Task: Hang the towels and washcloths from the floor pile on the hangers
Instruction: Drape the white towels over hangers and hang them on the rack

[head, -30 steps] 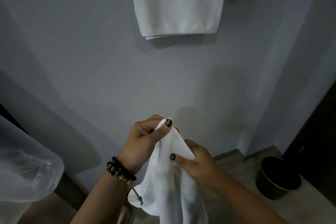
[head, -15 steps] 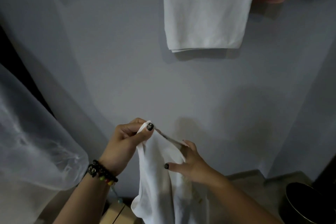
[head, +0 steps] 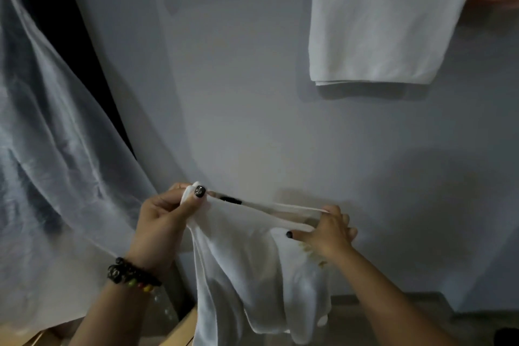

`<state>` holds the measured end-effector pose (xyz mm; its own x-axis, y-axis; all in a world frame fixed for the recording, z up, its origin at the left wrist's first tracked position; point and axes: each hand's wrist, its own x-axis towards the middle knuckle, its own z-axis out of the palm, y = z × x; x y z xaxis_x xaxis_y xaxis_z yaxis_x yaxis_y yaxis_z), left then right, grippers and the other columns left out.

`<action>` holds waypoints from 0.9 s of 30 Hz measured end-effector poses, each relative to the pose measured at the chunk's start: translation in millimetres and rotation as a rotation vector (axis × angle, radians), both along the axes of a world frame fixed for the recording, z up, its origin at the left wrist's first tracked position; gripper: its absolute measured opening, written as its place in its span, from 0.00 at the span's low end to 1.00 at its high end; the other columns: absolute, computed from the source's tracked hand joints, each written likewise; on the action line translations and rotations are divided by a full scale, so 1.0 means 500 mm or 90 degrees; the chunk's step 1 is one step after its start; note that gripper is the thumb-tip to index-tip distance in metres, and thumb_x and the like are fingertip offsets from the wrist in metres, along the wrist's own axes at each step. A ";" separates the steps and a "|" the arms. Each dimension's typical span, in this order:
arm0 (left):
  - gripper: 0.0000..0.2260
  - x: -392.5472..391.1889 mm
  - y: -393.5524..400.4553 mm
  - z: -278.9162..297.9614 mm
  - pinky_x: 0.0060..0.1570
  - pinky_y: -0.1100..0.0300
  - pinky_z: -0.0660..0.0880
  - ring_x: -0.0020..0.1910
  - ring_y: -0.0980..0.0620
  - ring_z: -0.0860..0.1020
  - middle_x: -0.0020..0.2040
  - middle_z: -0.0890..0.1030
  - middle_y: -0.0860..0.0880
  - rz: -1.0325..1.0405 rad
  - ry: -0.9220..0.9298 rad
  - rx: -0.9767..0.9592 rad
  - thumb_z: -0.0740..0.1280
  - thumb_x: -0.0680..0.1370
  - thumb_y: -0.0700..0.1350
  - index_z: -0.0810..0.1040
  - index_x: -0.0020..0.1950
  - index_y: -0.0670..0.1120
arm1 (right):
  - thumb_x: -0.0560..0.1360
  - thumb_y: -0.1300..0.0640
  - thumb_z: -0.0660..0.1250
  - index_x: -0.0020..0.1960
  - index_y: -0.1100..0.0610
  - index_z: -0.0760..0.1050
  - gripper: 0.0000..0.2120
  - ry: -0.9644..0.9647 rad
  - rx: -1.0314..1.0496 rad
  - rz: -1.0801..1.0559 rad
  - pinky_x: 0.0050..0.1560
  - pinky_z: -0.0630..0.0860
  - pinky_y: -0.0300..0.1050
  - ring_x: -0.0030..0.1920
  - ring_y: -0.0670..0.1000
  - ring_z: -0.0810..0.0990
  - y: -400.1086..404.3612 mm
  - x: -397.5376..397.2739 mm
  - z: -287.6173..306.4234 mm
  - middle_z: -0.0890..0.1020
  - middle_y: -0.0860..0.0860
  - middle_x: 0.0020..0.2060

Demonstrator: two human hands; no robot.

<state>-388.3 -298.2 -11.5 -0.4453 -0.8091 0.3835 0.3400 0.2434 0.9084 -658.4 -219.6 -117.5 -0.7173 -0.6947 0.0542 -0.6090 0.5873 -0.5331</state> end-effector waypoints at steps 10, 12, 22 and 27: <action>0.11 0.046 -0.008 0.024 0.45 0.60 0.79 0.45 0.48 0.79 0.46 0.81 0.41 0.136 0.050 0.067 0.72 0.69 0.50 0.85 0.39 0.42 | 0.60 0.53 0.72 0.25 0.51 0.77 0.08 0.366 -0.214 0.174 0.39 0.49 0.45 0.42 0.48 0.66 -0.027 0.002 -0.061 0.76 0.43 0.28; 0.11 0.042 -0.005 0.027 0.46 0.57 0.79 0.45 0.47 0.79 0.45 0.81 0.41 0.158 0.060 0.081 0.72 0.67 0.51 0.85 0.38 0.43 | 0.61 0.55 0.70 0.27 0.50 0.78 0.04 0.301 -0.218 0.220 0.43 0.54 0.45 0.43 0.47 0.68 -0.025 0.014 -0.089 0.78 0.43 0.31; 0.08 -0.001 -0.019 0.043 0.61 0.44 0.74 0.51 0.47 0.79 0.47 0.84 0.46 0.236 0.033 0.084 0.73 0.70 0.52 0.87 0.40 0.49 | 0.60 0.36 0.75 0.56 0.51 0.75 0.30 -0.470 -0.164 0.370 0.61 0.72 0.45 0.58 0.48 0.77 0.029 0.222 -0.198 0.76 0.49 0.58; 0.09 0.004 -0.033 0.058 0.43 0.49 0.66 0.42 0.45 0.69 0.40 0.80 0.45 0.264 0.009 0.076 0.70 0.72 0.53 0.87 0.40 0.51 | 0.58 0.40 0.76 0.51 0.53 0.77 0.27 -0.372 -0.182 0.369 0.54 0.78 0.42 0.50 0.45 0.79 0.019 0.281 -0.230 0.74 0.43 0.49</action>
